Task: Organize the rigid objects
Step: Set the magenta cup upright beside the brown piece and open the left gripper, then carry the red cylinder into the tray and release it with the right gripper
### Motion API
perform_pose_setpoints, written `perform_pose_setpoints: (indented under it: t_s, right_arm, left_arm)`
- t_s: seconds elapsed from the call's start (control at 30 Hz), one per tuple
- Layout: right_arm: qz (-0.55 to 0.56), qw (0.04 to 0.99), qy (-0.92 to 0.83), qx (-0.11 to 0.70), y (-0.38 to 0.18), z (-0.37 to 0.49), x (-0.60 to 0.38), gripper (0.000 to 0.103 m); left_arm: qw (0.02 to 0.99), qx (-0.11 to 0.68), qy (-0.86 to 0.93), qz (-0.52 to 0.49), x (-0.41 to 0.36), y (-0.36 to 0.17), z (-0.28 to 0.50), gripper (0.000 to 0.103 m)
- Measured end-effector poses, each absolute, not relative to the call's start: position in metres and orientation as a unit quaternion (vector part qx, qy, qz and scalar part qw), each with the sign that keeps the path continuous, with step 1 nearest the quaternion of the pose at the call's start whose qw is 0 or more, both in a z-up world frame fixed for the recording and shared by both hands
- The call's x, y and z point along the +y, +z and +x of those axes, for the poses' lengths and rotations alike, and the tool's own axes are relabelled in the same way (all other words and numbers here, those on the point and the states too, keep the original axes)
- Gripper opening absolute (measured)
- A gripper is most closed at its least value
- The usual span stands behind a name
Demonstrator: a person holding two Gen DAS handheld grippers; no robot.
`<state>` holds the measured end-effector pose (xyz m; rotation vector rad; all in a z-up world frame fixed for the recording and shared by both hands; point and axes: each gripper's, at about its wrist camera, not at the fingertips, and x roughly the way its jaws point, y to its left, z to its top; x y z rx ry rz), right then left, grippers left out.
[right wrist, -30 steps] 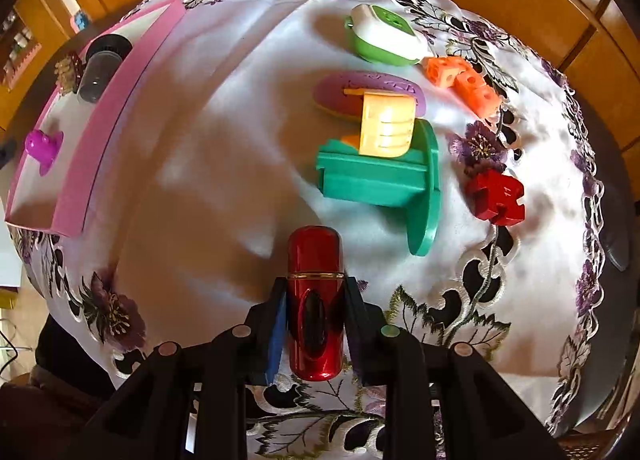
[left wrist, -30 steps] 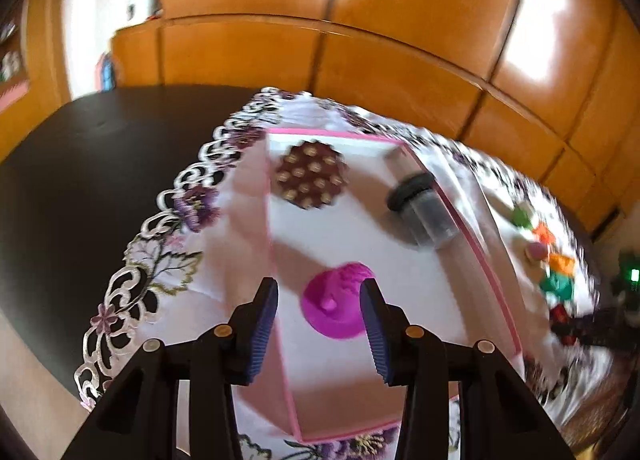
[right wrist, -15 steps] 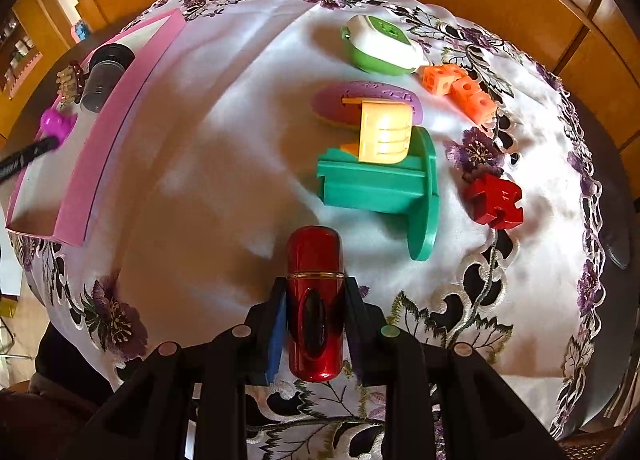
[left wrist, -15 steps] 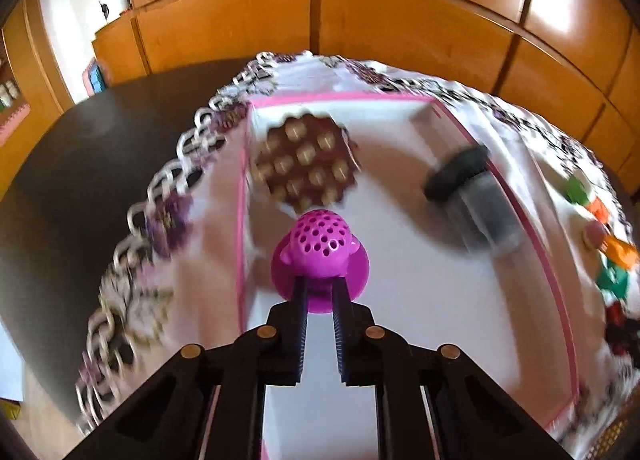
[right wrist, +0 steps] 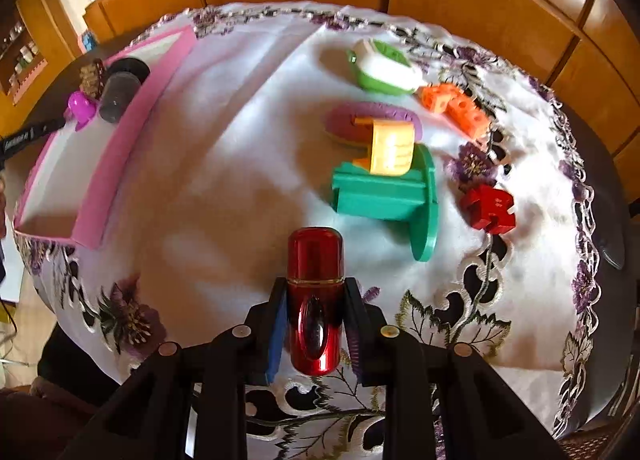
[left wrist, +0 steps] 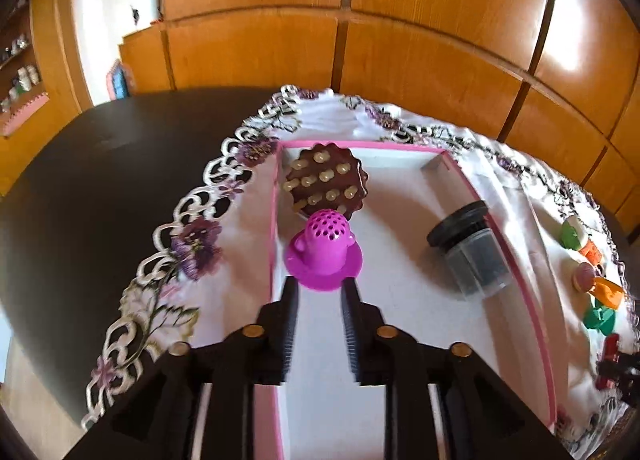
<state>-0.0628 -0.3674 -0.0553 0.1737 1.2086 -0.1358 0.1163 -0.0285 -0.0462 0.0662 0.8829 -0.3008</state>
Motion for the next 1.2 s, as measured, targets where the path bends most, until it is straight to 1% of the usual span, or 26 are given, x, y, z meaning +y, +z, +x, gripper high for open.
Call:
perform_pose_setpoints:
  t_s: [0.23, 0.5, 0.6, 0.93, 1.2]
  right_arm:
    - [0.07, 0.825, -0.061, 0.558, -0.044, -0.057, -0.353, 0.025]
    - [0.062, 0.84, -0.029, 0.539, -0.035, -0.043, -0.325, 0.025]
    - [0.059, 0.845, -0.01, 0.532, -0.03, -0.036, -0.312, 0.025]
    - [0.073, 0.849, 0.071, 0.518, -0.02, -0.002, -0.264, 0.025]
    - [0.066, 0.843, 0.131, 0.518, -0.021, 0.032, -0.207, 0.026]
  left_arm:
    - [0.904, 0.402, -0.145, 0.026, -0.019, -0.034, 0.084, 0.034]
    - [0.909, 0.39, -0.144, 0.027, -0.014, -0.028, 0.064, 0.037]
    - [0.91, 0.39, -0.141, 0.025, -0.011, -0.027, 0.061, 0.04]
    - [0.91, 0.394, -0.131, 0.021, 0.0, -0.031, 0.054, 0.04]
    - [0.91, 0.396, -0.123, 0.011, 0.011, -0.032, 0.053, 0.04]
